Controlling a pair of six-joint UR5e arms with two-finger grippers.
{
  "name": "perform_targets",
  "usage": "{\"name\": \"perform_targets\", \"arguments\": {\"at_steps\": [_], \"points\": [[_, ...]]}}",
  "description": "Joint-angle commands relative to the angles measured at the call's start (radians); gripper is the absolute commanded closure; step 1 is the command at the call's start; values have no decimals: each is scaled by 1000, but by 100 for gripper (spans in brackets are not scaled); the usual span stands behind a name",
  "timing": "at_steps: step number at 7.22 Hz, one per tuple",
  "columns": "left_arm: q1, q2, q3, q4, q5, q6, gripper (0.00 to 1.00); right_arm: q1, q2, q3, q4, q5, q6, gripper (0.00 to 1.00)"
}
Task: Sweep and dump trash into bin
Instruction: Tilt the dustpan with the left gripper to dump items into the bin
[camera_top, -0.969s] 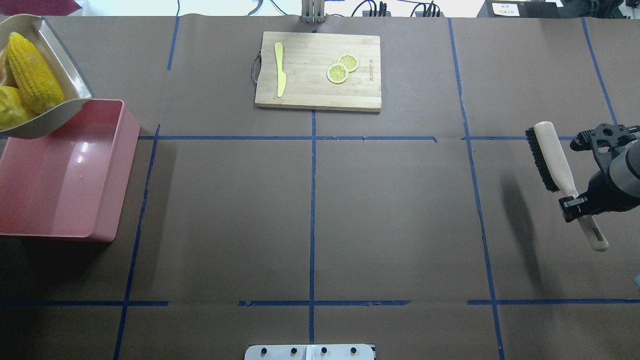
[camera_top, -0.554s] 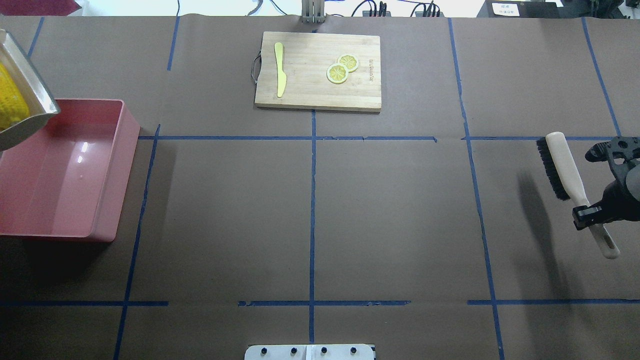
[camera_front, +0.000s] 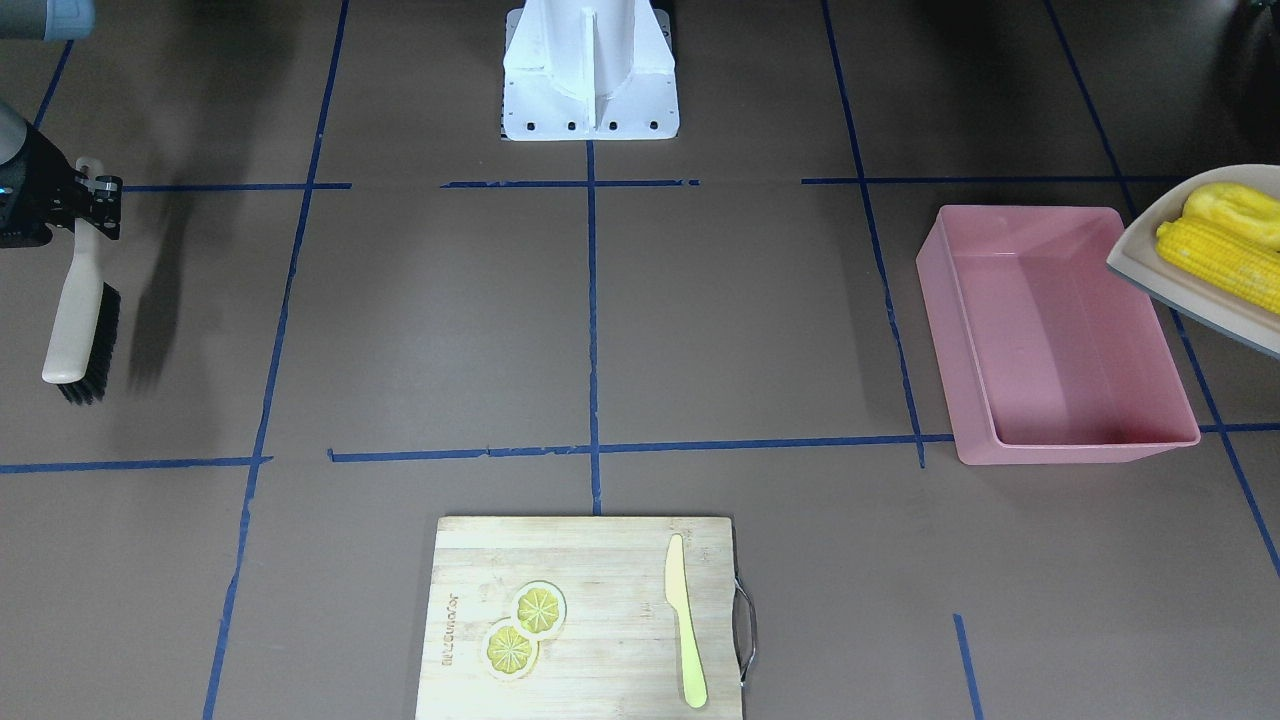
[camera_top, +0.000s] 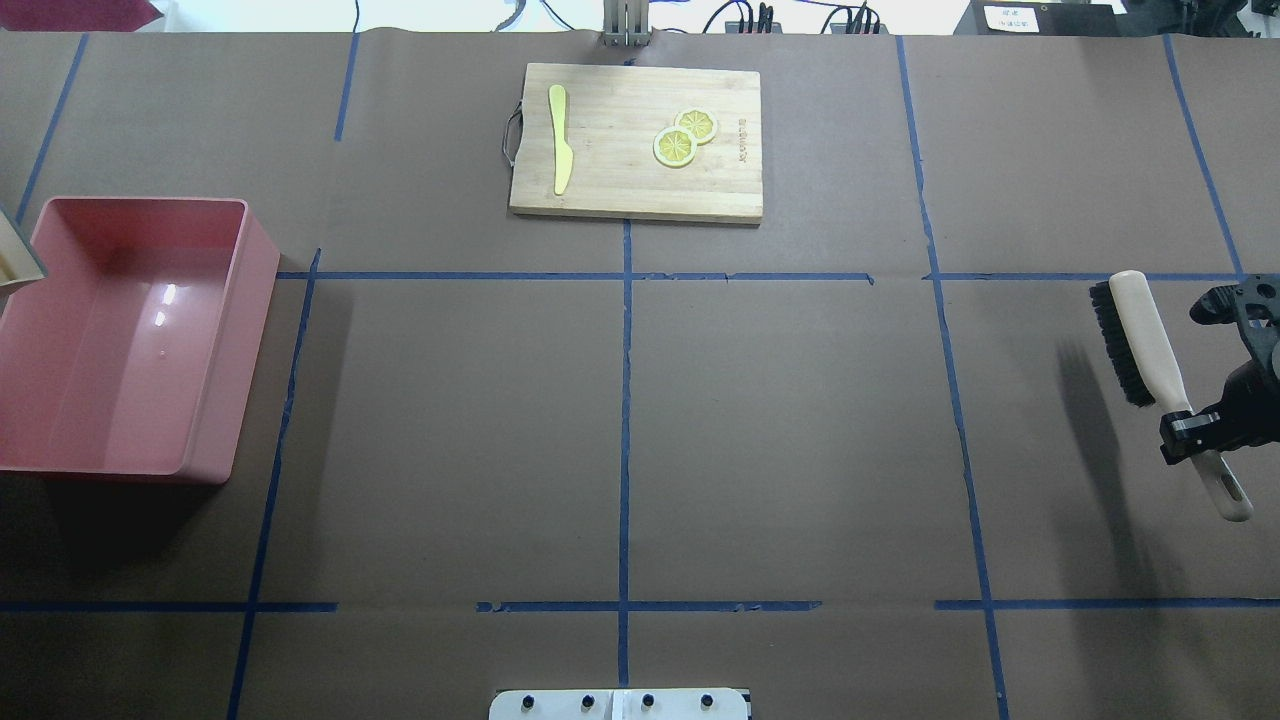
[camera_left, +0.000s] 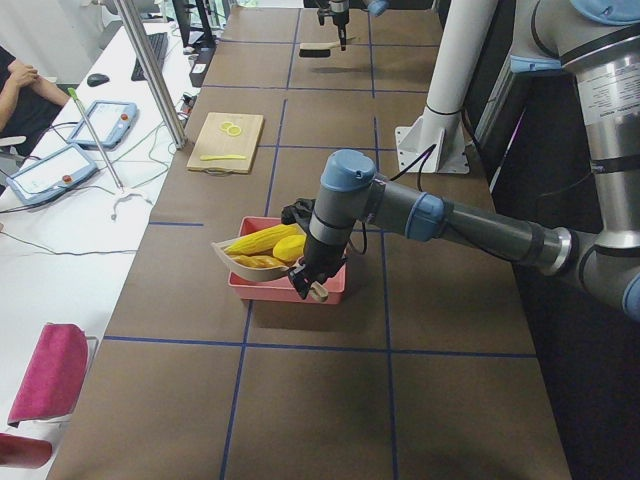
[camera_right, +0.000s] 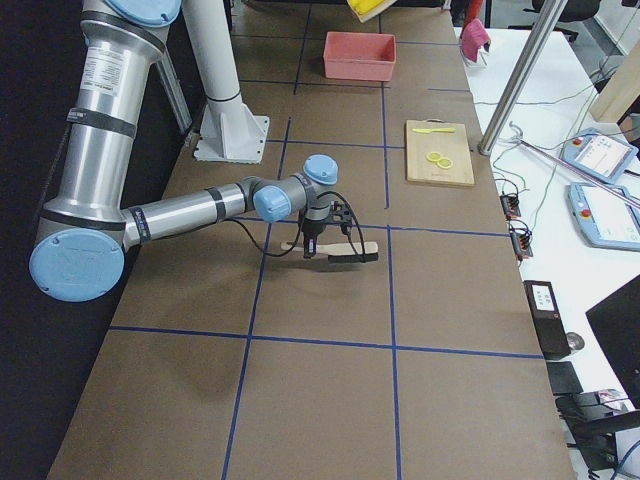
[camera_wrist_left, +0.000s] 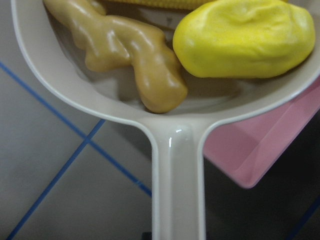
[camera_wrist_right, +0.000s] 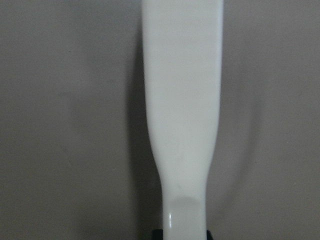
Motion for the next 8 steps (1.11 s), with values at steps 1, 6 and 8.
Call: {"name": "perform_targets", "arguments": {"at_steps": [1,6,8], "points": [[73,-13,-13,1,105,0,98,19,-5,-1,1,30,-2,100],[136,5,-54,27,329,149,97,33,-1,0,1,45,-2,100],[139,17,-132,95,346,192,95,36,3,2,1,50,-2,100]]}}
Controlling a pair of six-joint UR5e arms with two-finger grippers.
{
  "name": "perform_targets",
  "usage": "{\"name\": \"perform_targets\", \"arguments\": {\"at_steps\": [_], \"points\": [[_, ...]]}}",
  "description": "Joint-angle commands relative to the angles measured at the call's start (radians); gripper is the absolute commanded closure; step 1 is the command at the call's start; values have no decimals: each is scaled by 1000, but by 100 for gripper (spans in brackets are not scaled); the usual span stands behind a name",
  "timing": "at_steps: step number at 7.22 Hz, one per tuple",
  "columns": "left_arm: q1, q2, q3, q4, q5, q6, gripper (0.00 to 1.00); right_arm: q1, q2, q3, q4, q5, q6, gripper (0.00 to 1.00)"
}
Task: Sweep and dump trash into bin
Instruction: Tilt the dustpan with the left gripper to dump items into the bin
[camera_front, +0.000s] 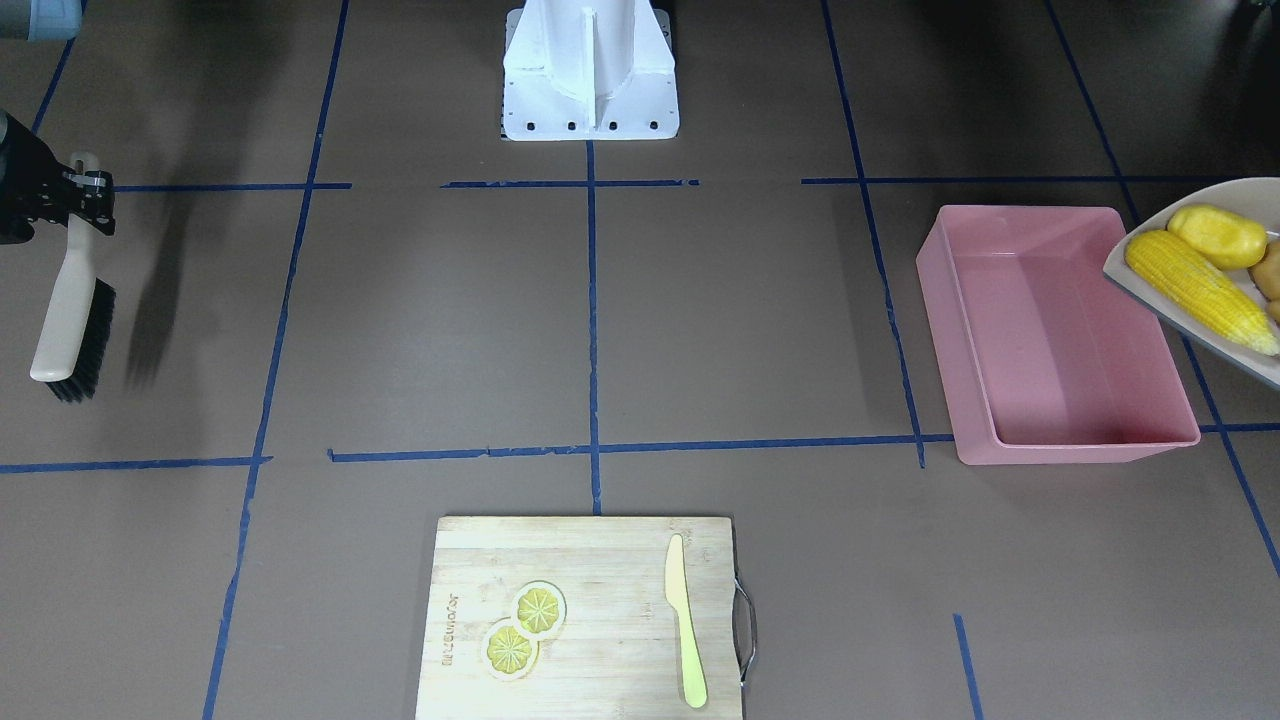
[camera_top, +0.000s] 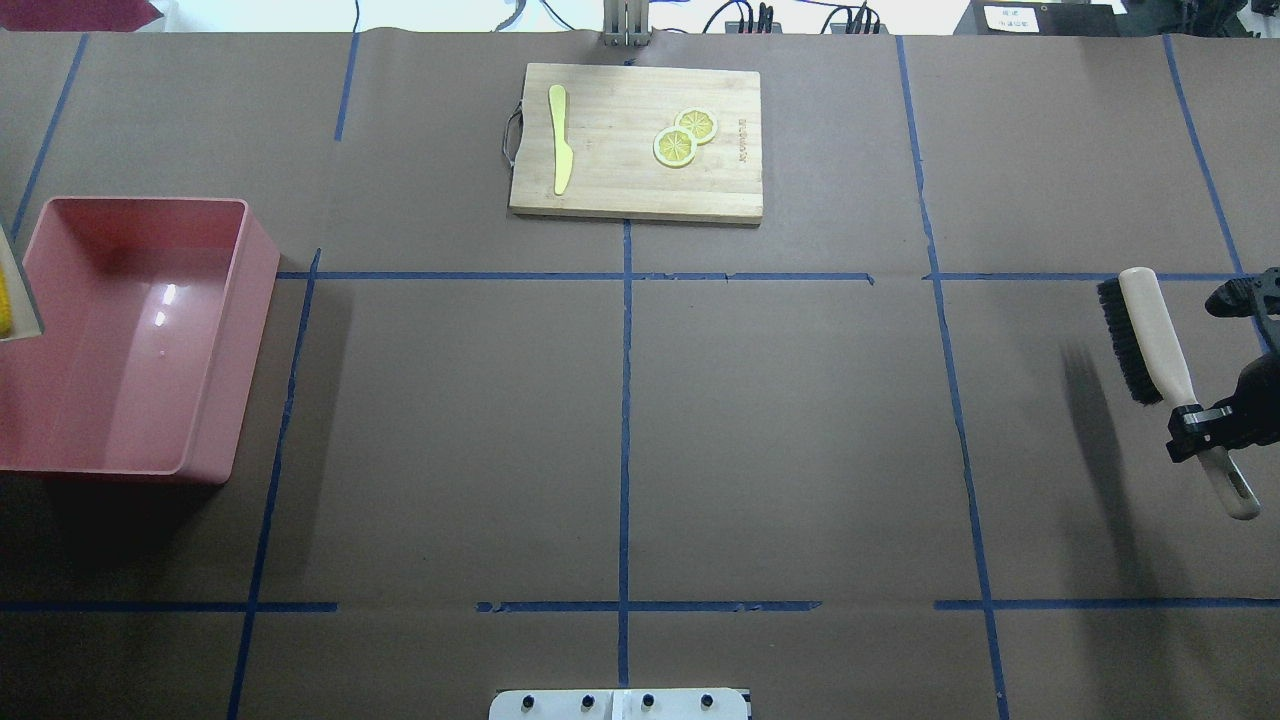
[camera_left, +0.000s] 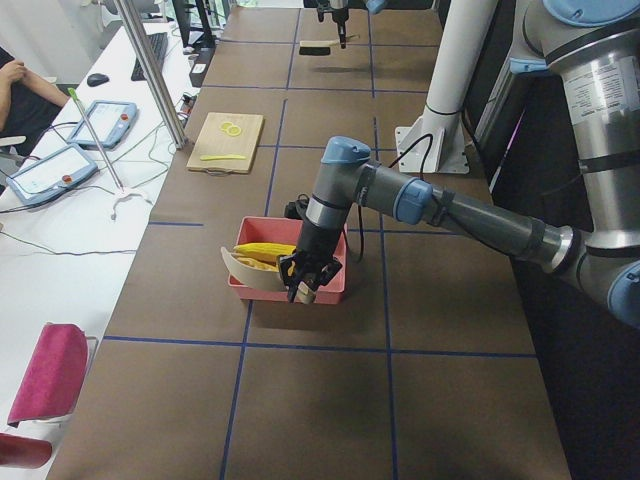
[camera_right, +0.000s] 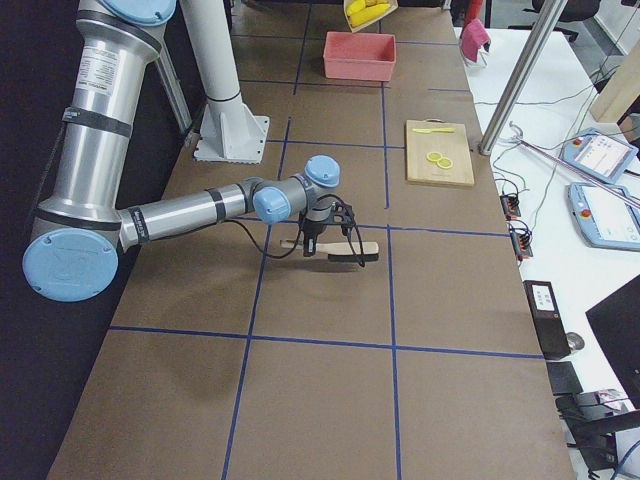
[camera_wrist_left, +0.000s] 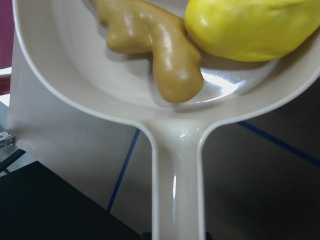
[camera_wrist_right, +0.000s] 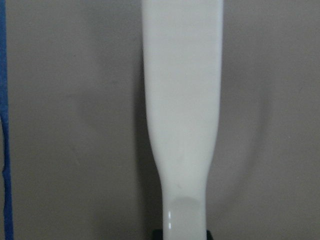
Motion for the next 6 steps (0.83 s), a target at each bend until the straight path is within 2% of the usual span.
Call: {"name": "perform_targets", "arguments": {"at_steps": [1,2,3,6], "points": [[11,4,-76,117,102,49,94,8,3,1,0,5,0,100],[28,-3,-83,177,183,61,94,11,3,1,0,8,0,100],[49,-3,-87,182,225,63,93,13,3,1,0,8,0,100],[63,-5,-126,232,227,75,92,13,1,-1,0,8,0,100]]}}
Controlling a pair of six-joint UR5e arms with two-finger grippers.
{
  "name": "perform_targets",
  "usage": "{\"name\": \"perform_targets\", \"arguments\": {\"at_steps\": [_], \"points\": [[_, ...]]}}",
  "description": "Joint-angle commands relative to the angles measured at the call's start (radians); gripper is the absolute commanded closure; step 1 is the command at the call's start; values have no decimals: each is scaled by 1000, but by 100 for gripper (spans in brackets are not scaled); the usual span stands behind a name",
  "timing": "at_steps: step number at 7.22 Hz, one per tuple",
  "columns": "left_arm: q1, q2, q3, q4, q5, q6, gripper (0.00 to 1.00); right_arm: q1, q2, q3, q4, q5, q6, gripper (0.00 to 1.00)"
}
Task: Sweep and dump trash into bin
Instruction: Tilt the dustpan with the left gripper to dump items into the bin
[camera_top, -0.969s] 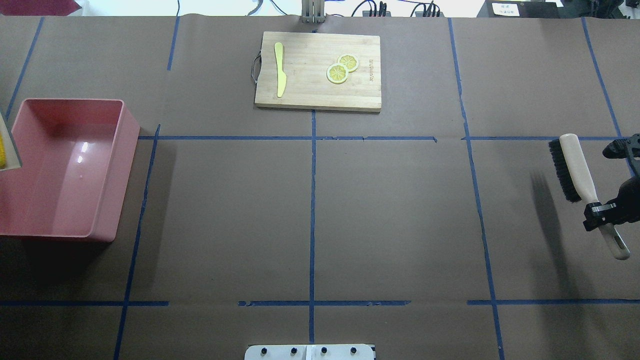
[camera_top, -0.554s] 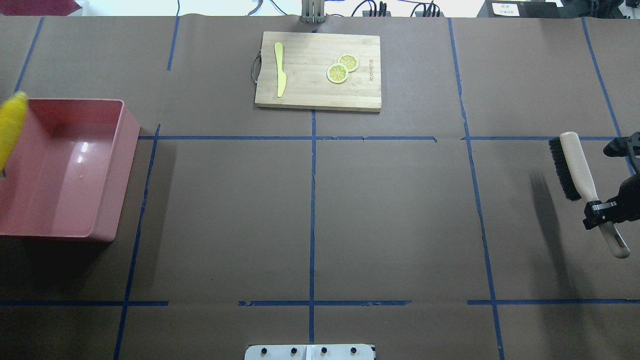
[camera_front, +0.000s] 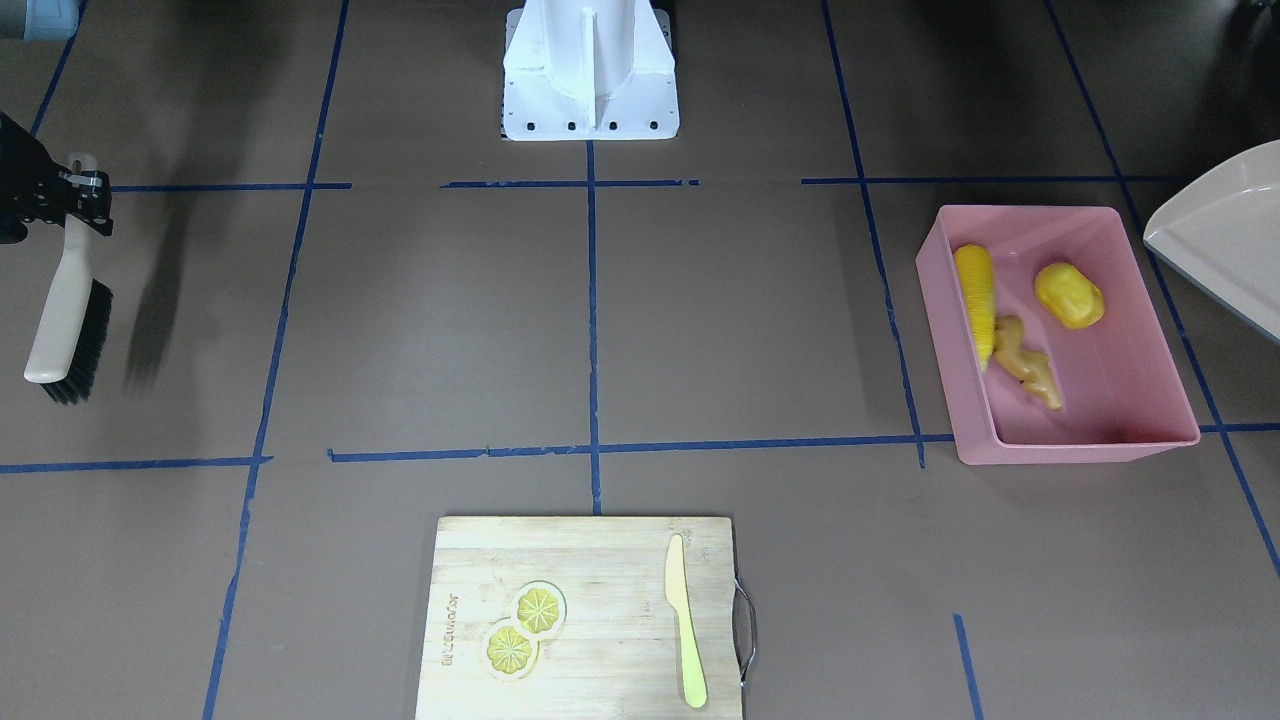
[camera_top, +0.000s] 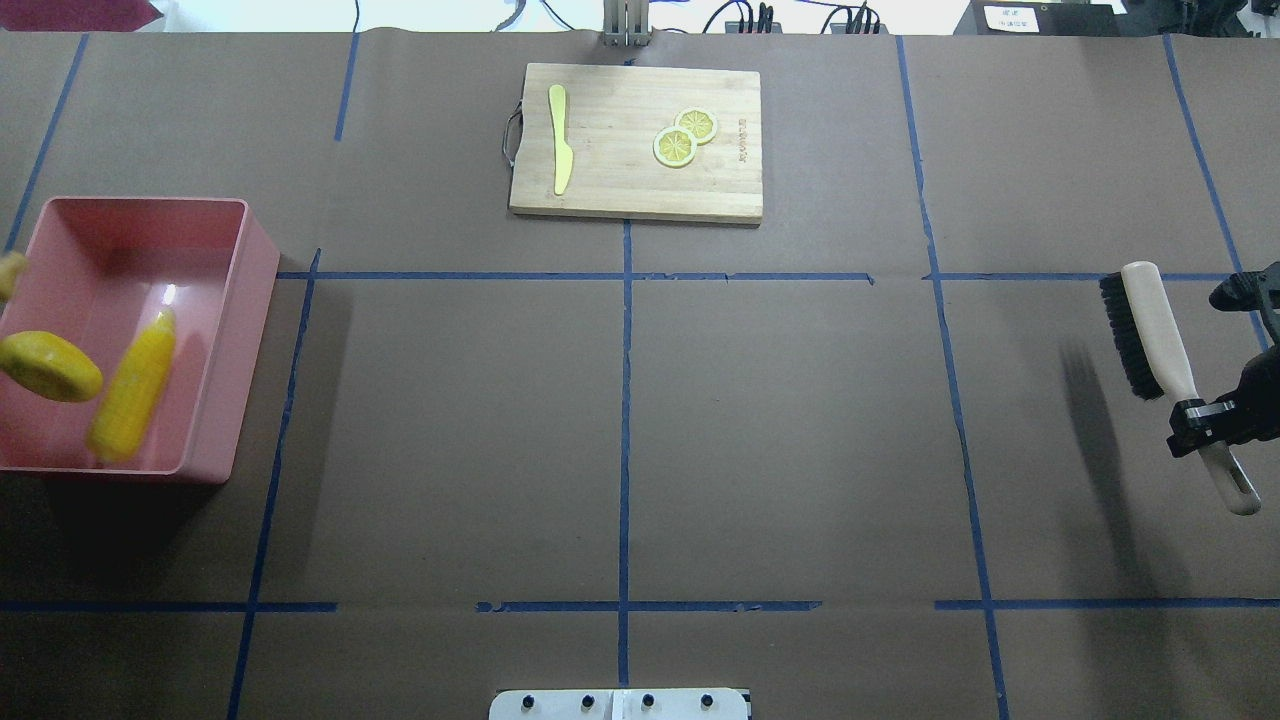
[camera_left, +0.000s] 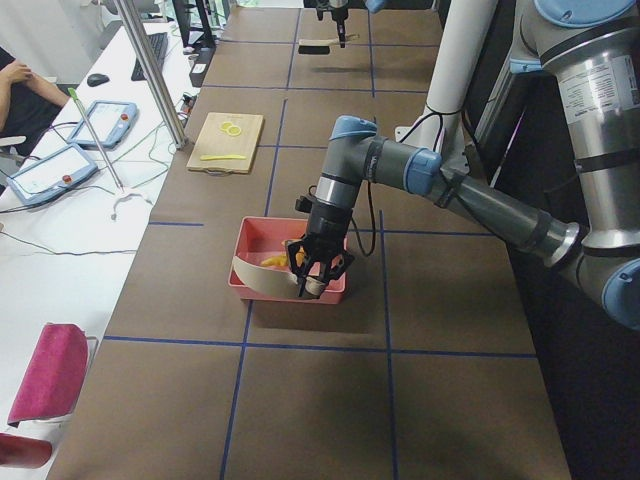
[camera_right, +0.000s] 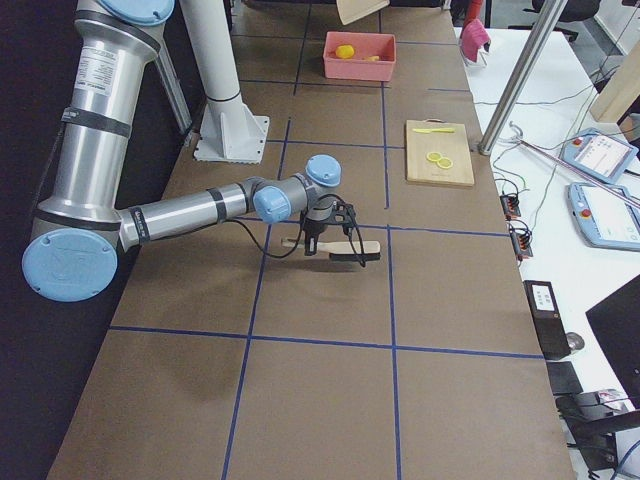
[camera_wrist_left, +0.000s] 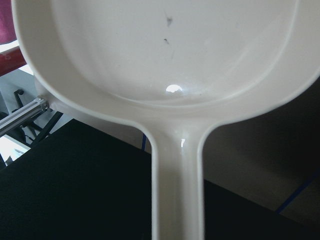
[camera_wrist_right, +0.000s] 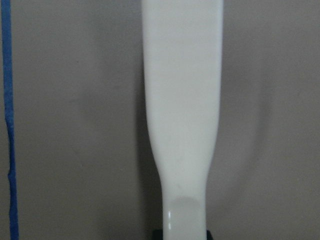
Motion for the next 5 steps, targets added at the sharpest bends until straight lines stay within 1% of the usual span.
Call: {"name": "perform_targets", "arguments": {"at_steps": [1,2,3,4,5], "points": [[3,-22,-18,22,-11,3,93,0,-6,-6,8,0,3,100],[3,-41,-18,22,-87,2,93,0,-9,-23,29,-1,3,100],[2,-71,-23,24,-210,-6,93,0,-10,-76,97,6,5,100],[1,-91,-29,28,-297,-12,93,2,-12,-131,183,44,11,100],[1,-99,-43,30,-386,-21,93,2,-27,-147,198,87,11,100]]}}
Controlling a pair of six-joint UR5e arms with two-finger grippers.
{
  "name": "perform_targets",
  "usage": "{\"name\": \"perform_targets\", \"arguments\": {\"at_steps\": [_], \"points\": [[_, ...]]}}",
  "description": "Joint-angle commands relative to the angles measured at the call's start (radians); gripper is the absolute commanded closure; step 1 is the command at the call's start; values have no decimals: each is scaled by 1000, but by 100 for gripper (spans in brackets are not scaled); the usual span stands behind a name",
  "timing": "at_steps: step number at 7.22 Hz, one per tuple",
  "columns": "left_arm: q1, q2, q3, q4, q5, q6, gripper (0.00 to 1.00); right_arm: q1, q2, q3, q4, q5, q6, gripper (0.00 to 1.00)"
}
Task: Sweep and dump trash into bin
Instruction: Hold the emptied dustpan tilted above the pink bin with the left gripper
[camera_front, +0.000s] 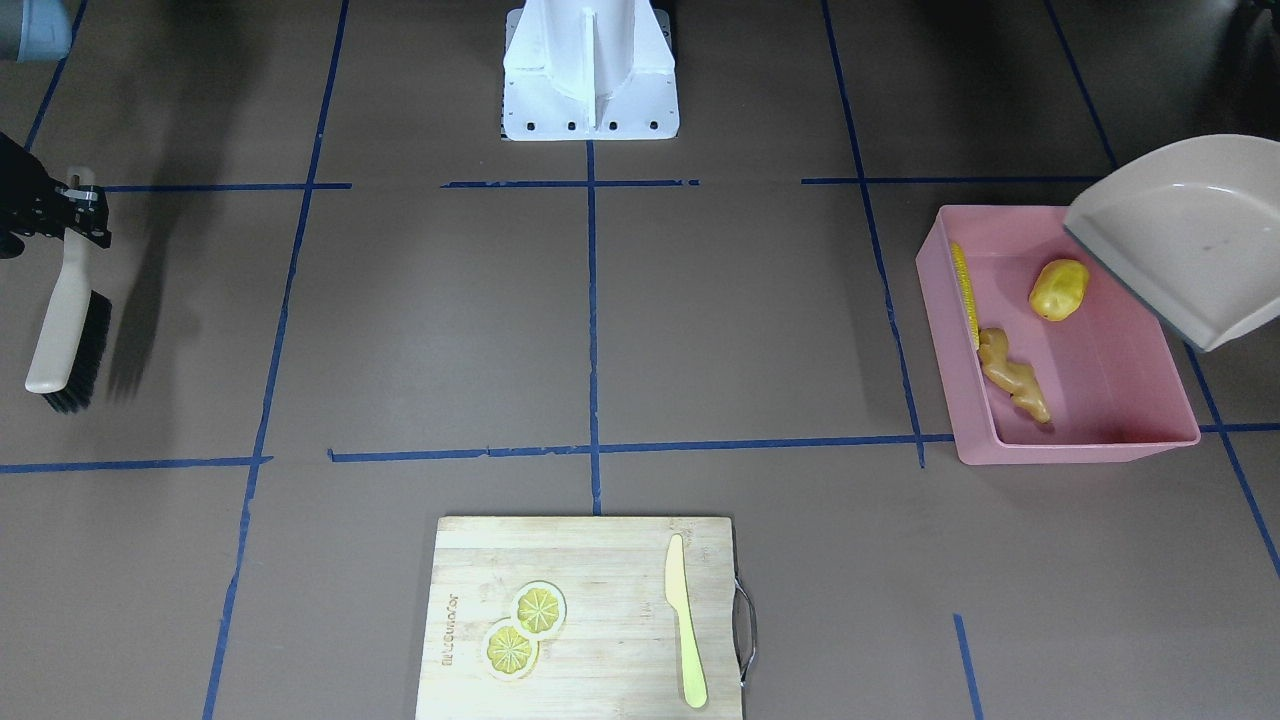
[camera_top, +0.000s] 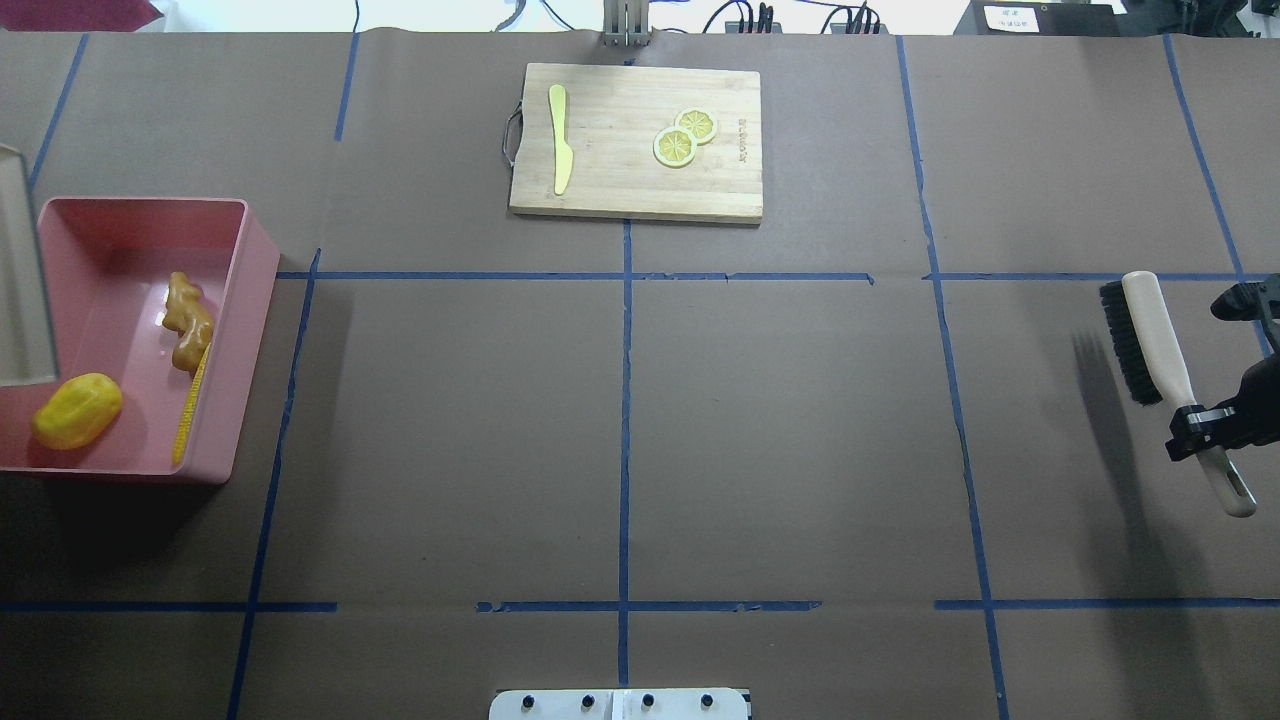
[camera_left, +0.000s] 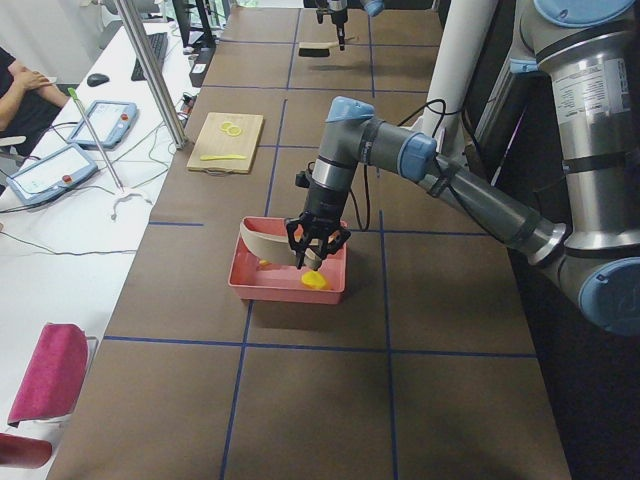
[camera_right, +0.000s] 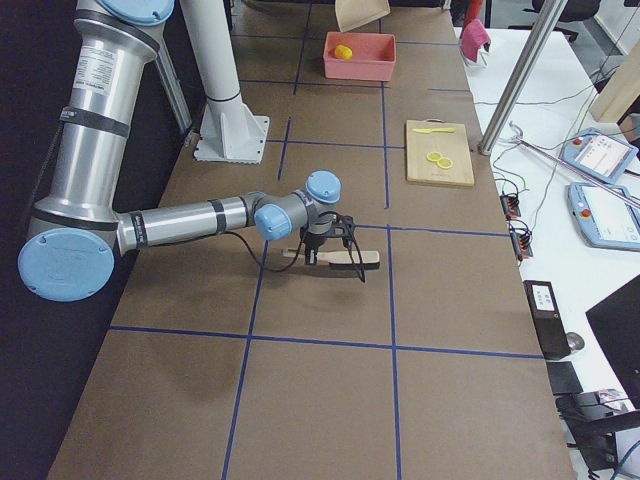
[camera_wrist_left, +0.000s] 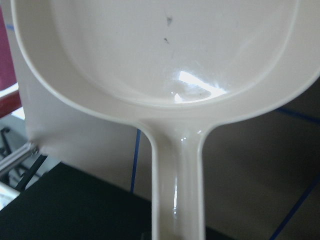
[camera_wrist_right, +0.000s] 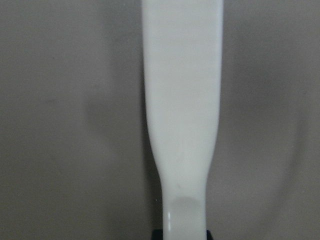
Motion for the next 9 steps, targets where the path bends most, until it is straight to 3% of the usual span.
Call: {"name": "perform_targets", "arguments": {"at_steps": [1,2,7,9], "points": [[0,-20,-19,3,-157,-11,93,1,-14,-29,47,54,20,99],[-2,-47,-18,3,-206,-20,93,-1,-14,-47,47,55,28,99],[0,-85,-15,3,-239,-73,93,-6,-8,-76,47,48,41,96],[0,-95,-11,3,-240,-79,93,-6,-5,-81,47,53,41,72]]}}
